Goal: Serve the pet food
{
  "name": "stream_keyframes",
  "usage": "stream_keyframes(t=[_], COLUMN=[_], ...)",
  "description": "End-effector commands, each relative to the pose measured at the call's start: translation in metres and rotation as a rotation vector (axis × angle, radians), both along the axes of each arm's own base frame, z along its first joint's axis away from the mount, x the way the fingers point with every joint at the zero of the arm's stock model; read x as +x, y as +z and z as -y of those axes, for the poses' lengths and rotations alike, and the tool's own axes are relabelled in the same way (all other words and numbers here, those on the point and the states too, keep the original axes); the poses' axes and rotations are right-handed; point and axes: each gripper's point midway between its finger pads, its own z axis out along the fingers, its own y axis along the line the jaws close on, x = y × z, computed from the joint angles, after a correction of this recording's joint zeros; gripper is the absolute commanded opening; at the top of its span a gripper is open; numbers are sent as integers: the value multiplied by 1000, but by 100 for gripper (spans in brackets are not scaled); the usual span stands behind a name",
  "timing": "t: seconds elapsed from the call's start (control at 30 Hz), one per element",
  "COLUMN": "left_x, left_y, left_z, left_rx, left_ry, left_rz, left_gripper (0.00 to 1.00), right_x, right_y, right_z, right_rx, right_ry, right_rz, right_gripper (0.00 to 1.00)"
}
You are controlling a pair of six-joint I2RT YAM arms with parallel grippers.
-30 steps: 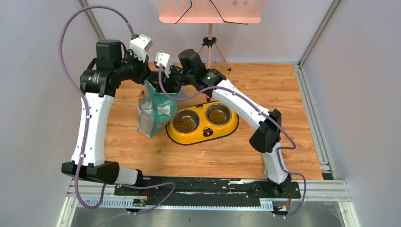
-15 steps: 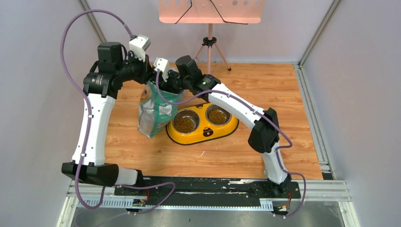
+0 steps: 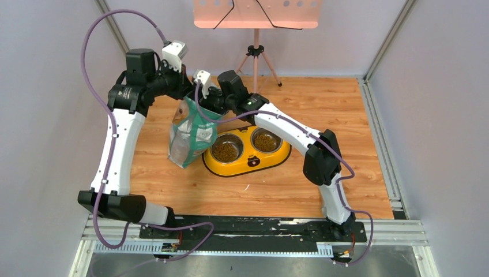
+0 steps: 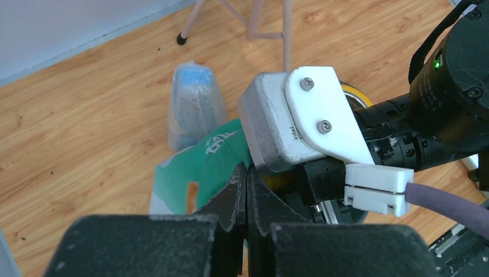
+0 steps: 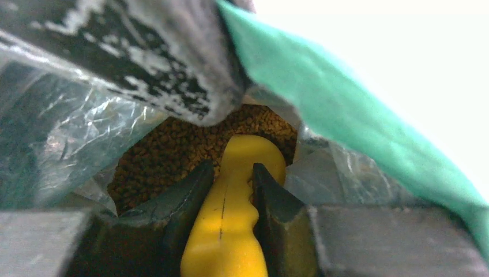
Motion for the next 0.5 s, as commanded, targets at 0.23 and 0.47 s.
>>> stream_keyframes(t=[0.23, 0.47], left_x=[7, 7], left_y=[18, 16], left_z=[-5, -8], left_rx=[21, 48], left_ry=[21, 23], left_rz=[52, 53], left_gripper=[0, 0], right_x=[-36, -28], right_y=[-28, 13], right_z=[22, 26], right_rx=[-32, 64], right_ry=[30, 55], right_rz=[-550, -572], right_gripper=[0, 0])
